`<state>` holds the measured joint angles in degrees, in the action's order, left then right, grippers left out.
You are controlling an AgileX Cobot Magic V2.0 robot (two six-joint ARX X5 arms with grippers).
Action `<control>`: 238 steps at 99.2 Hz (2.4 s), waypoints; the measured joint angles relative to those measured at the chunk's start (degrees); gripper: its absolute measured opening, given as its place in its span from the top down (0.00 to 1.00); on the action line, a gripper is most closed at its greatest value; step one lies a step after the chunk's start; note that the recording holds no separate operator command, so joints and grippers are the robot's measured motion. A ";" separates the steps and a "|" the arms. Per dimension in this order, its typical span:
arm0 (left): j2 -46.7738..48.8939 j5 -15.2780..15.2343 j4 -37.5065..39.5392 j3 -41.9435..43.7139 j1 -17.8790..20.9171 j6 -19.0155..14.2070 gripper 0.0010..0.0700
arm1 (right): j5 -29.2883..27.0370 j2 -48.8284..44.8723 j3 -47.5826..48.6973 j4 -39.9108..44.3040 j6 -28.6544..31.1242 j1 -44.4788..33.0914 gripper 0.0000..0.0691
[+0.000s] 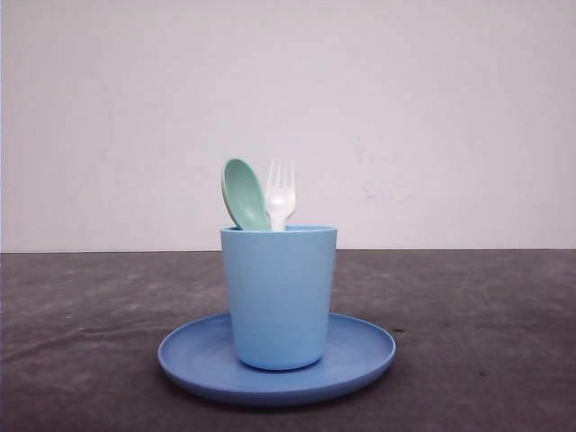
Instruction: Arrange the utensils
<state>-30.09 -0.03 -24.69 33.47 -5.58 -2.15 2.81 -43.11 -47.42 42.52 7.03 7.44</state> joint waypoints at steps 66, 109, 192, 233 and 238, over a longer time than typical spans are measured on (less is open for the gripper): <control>29.86 -0.68 17.38 -31.61 2.95 -2.21 0.98 | 0.00 0.02 0.00 -7.17 0.00 0.00 0.98; 29.00 -1.11 14.10 -31.65 3.32 -3.21 0.98 | 0.00 0.02 0.00 -10.25 0.00 0.00 0.98; 29.00 -1.11 14.10 -31.65 3.32 -3.21 0.98 | -3.52 5.46 3.06 -16.96 -0.13 -0.17 0.98; 29.00 -1.14 14.10 -31.65 3.32 -3.21 0.98 | -2.47 31.69 32.94 -41.86 0.74 -0.92 0.98; 29.00 -1.11 14.10 -31.65 3.32 -3.21 0.98 | -2.45 34.60 36.35 -41.86 0.74 -1.27 0.98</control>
<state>-1.08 -1.15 -10.59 1.83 -2.26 -5.37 0.36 -8.51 -11.07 0.67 7.77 6.17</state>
